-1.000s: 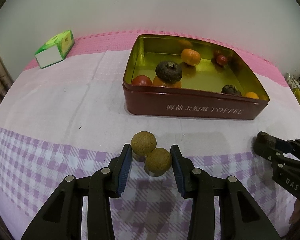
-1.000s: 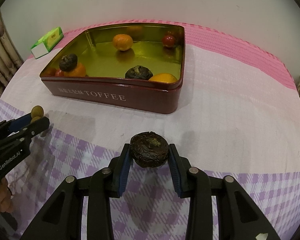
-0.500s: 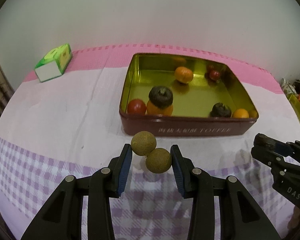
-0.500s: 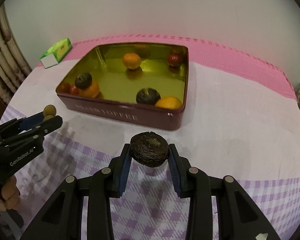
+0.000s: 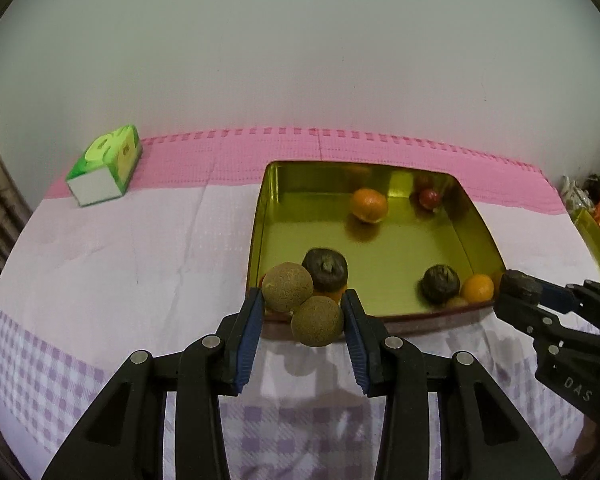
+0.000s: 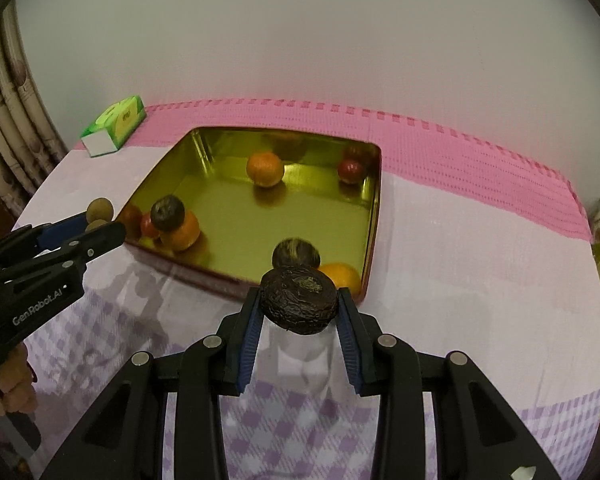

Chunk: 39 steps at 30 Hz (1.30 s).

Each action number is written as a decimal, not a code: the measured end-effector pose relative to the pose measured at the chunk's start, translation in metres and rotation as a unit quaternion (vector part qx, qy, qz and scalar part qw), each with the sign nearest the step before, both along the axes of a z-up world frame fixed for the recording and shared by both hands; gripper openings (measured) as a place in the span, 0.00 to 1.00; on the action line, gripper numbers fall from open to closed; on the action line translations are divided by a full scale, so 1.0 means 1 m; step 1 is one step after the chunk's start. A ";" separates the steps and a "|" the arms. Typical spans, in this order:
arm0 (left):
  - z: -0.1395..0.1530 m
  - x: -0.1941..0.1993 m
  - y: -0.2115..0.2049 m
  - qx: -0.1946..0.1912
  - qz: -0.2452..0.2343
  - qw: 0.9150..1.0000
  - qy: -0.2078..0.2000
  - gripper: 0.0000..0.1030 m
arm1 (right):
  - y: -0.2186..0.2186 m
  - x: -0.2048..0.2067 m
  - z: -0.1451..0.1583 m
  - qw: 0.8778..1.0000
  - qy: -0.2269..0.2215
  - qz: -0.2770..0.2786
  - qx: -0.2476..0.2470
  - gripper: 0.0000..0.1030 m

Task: Organize fruits
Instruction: 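Carry the olive-brown fruits and dried plum over the TOFFEE tin with both tools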

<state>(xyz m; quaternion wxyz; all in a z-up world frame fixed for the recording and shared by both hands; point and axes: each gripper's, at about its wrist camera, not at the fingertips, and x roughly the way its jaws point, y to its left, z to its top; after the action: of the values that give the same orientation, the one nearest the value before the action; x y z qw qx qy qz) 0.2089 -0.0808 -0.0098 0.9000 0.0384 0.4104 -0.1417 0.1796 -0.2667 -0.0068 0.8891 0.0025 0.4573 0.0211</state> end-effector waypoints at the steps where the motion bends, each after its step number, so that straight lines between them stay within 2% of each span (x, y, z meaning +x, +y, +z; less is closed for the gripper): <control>1: 0.000 0.002 0.000 0.000 -0.001 1.000 0.002 0.39 | 0.000 0.004 0.001 1.000 0.000 0.000 0.003 0.33; 8: -0.010 0.014 -0.006 0.005 -0.005 1.000 0.017 0.39 | 0.005 0.022 0.003 1.000 -0.005 0.009 -0.002 0.33; 23: -0.028 0.033 -0.019 0.010 -0.010 0.999 0.039 0.39 | 0.002 0.042 -0.015 1.000 0.014 0.008 0.003 0.33; 25: -0.031 0.035 -0.020 0.010 -0.010 0.999 0.044 0.34 | 0.003 0.044 -0.018 1.000 0.016 0.008 0.002 0.33; 26: -0.034 0.037 -0.021 0.009 -0.011 0.999 0.047 0.25 | 0.003 0.045 -0.019 1.000 0.016 0.007 0.001 0.33; 39: -0.033 0.052 -0.029 0.002 -0.018 0.999 0.036 0.26 | 0.000 0.060 -0.036 0.999 0.032 0.002 -0.006 0.33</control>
<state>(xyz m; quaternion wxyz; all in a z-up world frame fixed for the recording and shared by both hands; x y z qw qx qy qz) 0.2608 -0.1094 -0.0431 0.8818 0.0422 0.4424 -0.1581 0.2396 -0.2671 -0.0424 0.8738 -0.0031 0.4859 0.0205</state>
